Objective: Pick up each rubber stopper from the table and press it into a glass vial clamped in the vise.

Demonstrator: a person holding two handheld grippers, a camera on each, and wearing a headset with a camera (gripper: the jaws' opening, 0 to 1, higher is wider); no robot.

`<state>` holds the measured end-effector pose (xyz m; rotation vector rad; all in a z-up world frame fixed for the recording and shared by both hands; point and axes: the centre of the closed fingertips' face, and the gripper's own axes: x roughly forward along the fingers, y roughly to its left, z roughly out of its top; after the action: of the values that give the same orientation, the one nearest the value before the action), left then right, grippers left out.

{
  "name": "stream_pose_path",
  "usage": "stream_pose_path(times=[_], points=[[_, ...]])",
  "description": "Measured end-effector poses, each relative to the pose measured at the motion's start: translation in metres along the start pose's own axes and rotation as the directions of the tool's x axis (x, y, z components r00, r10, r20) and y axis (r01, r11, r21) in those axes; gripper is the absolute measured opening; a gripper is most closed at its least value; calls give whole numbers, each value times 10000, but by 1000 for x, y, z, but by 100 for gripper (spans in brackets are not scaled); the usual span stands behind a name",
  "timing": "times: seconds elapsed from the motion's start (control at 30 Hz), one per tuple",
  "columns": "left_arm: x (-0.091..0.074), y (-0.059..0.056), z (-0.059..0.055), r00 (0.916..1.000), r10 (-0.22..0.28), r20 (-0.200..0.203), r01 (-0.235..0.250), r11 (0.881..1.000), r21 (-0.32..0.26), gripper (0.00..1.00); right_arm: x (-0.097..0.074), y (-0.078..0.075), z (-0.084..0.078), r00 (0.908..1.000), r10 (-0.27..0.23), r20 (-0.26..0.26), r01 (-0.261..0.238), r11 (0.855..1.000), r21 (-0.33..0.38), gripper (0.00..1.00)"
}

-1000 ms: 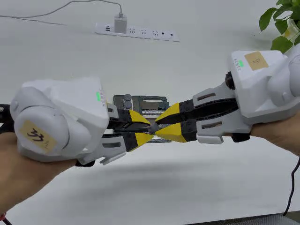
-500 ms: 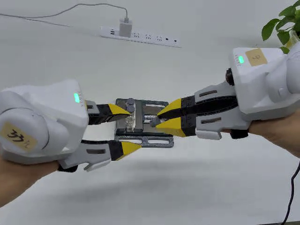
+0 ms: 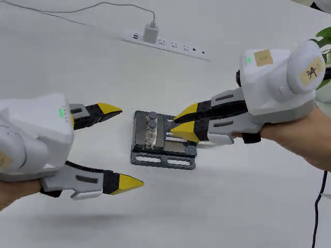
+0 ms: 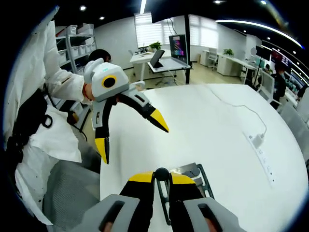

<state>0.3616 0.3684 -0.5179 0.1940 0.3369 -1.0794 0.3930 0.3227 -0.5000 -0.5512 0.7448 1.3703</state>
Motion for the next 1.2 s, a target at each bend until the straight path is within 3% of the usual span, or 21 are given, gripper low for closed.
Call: stream_pose_path(times=[0.27,0.57,0.73,0.9,1.2], points=[[-6,9,-13,9998,5,212,3,9994,-348,97,29,-16,-8,9924,44,-1230,-36,10000,68,6],[-10,9,-28,9997,-120,213,132,9984,-552,99,58,-26,-29,9647,253,-2623,-267,9996,-16,6],[-11,12,-32,9996,-63,274,82,9976,-689,99,67,-24,-39,9500,395,-3097,-447,9990,-98,6],[-12,15,-32,9994,3,354,22,9975,-711,99,75,-28,-45,9438,470,-3272,-509,9987,-32,6],[-13,16,-33,9991,39,429,-7,9972,-752,99,74,-31,-52,9287,364,-3690,-530,9980,-349,6]])
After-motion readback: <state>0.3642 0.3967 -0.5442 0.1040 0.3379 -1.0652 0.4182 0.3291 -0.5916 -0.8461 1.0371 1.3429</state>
